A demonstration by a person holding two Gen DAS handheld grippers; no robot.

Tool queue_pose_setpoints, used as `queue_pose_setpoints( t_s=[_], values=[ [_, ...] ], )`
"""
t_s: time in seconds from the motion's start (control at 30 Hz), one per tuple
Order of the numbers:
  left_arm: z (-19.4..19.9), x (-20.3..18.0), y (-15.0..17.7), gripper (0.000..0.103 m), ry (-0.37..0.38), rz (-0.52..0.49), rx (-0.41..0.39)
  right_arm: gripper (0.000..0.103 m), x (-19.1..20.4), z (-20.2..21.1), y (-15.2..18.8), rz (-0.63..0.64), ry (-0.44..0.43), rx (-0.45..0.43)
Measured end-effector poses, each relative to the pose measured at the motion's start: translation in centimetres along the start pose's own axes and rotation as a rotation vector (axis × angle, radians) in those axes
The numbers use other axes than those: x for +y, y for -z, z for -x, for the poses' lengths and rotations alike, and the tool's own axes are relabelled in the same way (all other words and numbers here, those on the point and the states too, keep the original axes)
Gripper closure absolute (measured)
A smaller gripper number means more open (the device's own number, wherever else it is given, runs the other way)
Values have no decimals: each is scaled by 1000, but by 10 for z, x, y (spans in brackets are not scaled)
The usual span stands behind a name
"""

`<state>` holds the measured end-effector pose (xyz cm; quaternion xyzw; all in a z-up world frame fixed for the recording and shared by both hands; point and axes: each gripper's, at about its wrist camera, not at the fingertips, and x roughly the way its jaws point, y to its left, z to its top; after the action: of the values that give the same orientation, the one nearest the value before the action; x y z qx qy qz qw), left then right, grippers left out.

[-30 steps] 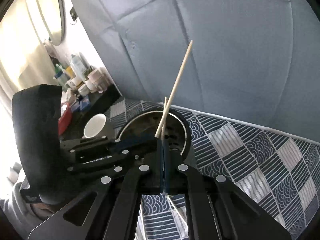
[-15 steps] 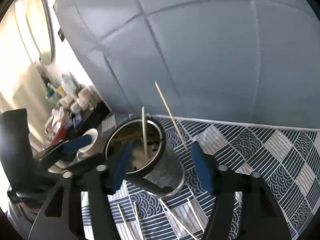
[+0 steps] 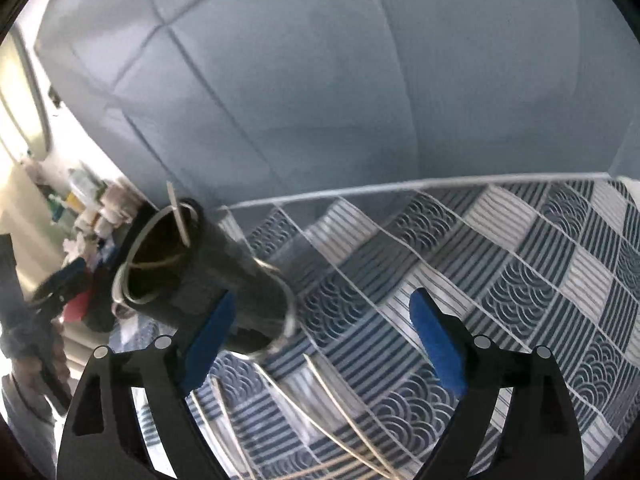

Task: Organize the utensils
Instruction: 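Carry the left tool's chopstick into the holder and open while the right tool drops its own, then lower the left tool onto a chopstick on the cloth and close it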

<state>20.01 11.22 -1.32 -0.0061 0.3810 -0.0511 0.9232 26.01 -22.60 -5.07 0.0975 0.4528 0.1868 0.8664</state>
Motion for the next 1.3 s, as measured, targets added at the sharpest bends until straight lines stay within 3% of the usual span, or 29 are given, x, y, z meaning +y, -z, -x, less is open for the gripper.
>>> queue_pose_setpoints(
  t_s=[0.3,0.57,0.97,1.03,1.13,1.23,1.3],
  values=[
    [-85,10,-4,6,7,-260,231,19,-36,-29,32,-46,95,105],
    [-182,12,-13,6,77,-482,484,19,-56,-50,57,-84,178,179],
    [-250,-11,-23,5,177,-761,529,19,-57,-70,60,-87,207,207],
    [-254,-11,-26,5,224,-768,525,19,-59,-71,62,-110,214,204],
    [-267,3,-31,5,290,-641,606,19,-63,-74,66,-149,210,200],
    [-268,5,-31,6,289,-622,604,18,-62,-73,69,-151,220,182],
    [-266,4,-31,13,285,-622,611,18,-61,-73,69,-154,222,184]
  ],
)
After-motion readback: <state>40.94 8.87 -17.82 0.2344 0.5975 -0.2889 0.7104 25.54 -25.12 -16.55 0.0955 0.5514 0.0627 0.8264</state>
